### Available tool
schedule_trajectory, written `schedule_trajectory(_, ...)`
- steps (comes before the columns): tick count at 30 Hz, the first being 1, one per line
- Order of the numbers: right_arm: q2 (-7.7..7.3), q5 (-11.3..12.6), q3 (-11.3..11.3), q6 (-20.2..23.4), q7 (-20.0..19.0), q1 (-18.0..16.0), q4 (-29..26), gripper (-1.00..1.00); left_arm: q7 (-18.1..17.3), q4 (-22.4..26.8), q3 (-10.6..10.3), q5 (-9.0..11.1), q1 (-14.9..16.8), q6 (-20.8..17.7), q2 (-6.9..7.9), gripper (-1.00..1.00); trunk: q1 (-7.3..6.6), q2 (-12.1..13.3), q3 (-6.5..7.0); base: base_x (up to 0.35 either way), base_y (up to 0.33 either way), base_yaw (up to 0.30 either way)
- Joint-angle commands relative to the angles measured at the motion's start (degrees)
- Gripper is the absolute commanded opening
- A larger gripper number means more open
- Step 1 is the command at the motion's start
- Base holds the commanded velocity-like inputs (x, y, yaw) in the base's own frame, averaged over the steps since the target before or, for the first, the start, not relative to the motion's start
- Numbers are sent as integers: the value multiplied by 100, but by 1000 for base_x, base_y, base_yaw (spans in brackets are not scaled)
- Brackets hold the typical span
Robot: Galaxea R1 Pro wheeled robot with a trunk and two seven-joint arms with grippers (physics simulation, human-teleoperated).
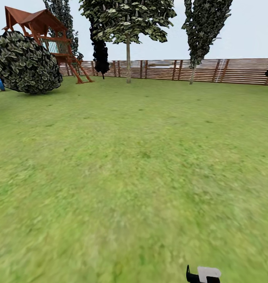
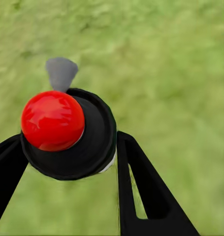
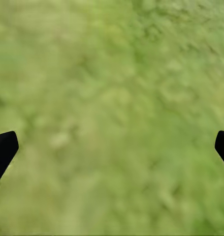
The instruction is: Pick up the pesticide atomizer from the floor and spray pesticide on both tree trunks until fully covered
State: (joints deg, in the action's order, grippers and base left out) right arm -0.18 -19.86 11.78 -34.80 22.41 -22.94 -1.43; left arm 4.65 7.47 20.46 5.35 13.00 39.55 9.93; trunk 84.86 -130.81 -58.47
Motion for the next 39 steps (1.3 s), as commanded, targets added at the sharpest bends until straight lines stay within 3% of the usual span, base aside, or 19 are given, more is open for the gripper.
schedule_trajectory(1, 0, 0, 0, 0, 0, 0, 0, 100, 1, 0, 2, 1, 0, 0, 0, -100, 0, 0, 0, 337, 81, 0)
schedule_trajectory(39, 0, 0, 0, 1, 0, 0, -1, 100, 1, 0, 2, 1, 0, -5, 0, -100, 0, 0, 0, 337, 25, 0)
